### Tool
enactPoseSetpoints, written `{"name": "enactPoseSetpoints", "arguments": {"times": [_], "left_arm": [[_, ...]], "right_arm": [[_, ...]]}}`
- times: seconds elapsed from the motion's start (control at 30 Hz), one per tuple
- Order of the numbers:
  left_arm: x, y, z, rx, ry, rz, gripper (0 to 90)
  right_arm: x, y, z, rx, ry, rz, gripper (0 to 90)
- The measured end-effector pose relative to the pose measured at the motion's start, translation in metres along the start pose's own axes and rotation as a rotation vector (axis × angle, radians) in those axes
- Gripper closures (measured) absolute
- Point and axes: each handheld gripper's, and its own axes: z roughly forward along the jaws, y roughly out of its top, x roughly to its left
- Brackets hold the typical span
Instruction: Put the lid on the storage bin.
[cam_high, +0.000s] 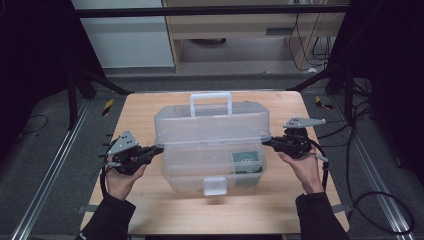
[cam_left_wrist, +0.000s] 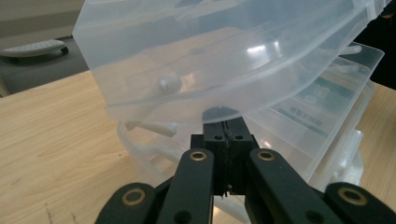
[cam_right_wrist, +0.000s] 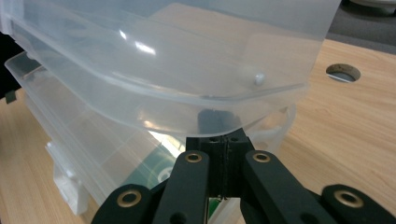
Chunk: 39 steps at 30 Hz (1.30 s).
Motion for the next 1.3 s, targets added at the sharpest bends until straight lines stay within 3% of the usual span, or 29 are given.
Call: {"name": "enactPoseSetpoints", "arguments": {"times": [0.13,0.27,0.57,0.83,1.03,1.3], "left_arm": [[0.000,-0.003,0.001,0.008,-0.006,-0.001,89.8],[0.000,-0.008,-0.001,0.021,-0.006,-0.001,89.8],[0.004,-0.021,-0.003,0.052,-0.006,-0.031,89.8],[0.007,-0.031,-0.002,0.082,0.006,-0.046,89.8],[0.013,-0.037,-0.001,0.103,0.047,-0.059,89.7],[0.031,-0.052,0.001,0.128,0.120,-0.110,88.3]], "right_arm": [[0.001,-0.004,-0.002,0.008,-0.005,0.006,90.0],[0.005,-0.008,-0.003,0.023,-0.029,-0.020,89.5],[0.007,-0.021,-0.006,0.048,-0.047,-0.038,89.0],[0.008,-0.032,-0.006,0.080,-0.046,-0.027,89.0],[0.006,-0.038,-0.005,0.101,-0.059,-0.016,88.8],[-0.014,-0.053,-0.004,0.120,-0.133,0.037,85.7]]}}
